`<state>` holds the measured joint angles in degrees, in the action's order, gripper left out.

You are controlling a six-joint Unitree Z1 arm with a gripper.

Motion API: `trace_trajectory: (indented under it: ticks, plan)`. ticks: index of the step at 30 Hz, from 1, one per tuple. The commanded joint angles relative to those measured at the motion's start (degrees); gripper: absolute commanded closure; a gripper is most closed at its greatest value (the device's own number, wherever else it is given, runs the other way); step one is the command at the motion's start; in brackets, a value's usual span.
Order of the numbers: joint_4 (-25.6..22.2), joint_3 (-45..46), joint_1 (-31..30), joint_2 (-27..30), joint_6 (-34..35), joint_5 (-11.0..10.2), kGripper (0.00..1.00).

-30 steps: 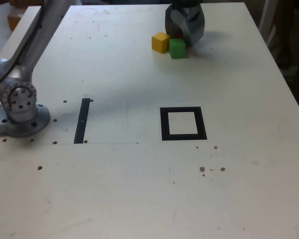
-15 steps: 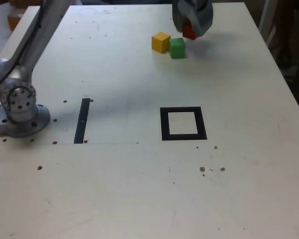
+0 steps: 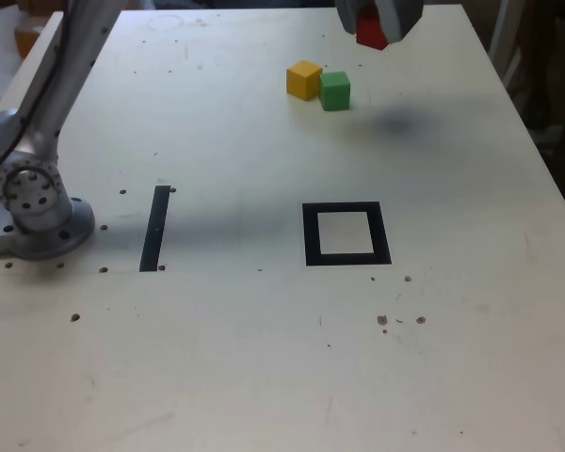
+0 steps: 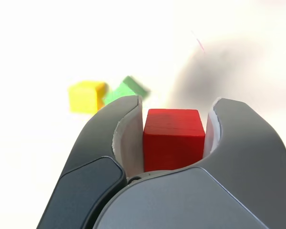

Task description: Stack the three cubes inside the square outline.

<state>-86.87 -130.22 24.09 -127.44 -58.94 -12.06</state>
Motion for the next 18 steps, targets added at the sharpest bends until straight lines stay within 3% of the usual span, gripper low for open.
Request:
trace_trajectory:
  ticks: [1,8,18]
  plan:
    - [-0.17,3.06,-2.06,2.22,2.99,-0.39,0.70]
    - [2.35,20.63,-11.26,11.24,20.90,-1.82,0.70]
    - [4.46,33.96,-23.69,16.62,44.47,0.86,0.70]
